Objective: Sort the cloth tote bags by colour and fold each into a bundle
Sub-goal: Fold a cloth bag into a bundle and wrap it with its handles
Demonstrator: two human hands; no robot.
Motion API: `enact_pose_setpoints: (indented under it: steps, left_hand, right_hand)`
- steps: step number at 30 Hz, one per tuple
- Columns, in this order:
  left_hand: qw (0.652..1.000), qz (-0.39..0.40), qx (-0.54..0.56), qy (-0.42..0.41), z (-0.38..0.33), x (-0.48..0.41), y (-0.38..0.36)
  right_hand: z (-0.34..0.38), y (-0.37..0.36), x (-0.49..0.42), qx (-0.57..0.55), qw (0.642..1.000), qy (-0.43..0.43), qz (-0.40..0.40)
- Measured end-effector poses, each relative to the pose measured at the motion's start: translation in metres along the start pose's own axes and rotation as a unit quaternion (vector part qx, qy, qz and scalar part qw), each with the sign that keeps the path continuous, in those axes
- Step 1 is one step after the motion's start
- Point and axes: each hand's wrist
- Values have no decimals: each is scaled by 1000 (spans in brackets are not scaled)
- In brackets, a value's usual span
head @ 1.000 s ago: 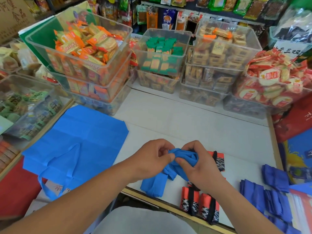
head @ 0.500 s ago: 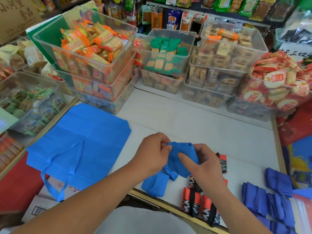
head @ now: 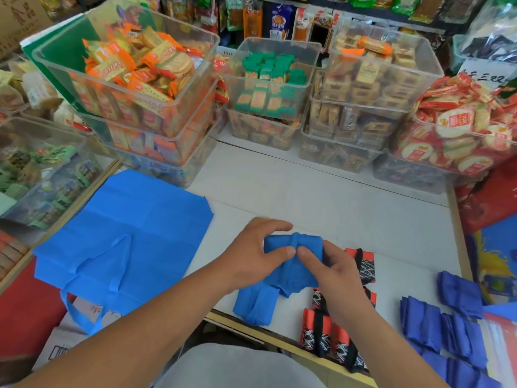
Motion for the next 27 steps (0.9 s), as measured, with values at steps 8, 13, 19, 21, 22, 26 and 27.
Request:
enact_pose_setpoints:
  steps: [8,13,19,21,22,26,27]
  left_hand:
    - [986,-35,149,67,30,-19,-3]
    - [998,-4,28,51,52,-47,-15]
    - [974,1,-58,218,125,-53,-14]
    - [962,23,-113,246,155,-33,-18]
    - [957,37,-126,258,167,-23,-21]
    - [954,56,-119,271,192,2,-36]
    - [956,53,-113,266,195,5,-39]
  right_hand:
    - [-11,-10,-15,-30,997,-72,4]
    - [-25,-17,-44,-46,991,-119,-38]
    - [-64,0,-116,11,965,-150,-215]
    - [-80,2,-140,16,953,-189,-237]
    - [-89,3,-148,23,946,-209,-246]
    - [-115,10,-170,41,930,-236,-279]
    - [-115,11,-173,56,930,-228,-284]
Point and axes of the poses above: each hand's wrist, its own x-axis away from the middle knuckle, its own y-axis out of the back of the hand, z = x × y, and after that the axes turned 3 degrees about -y, right-handed
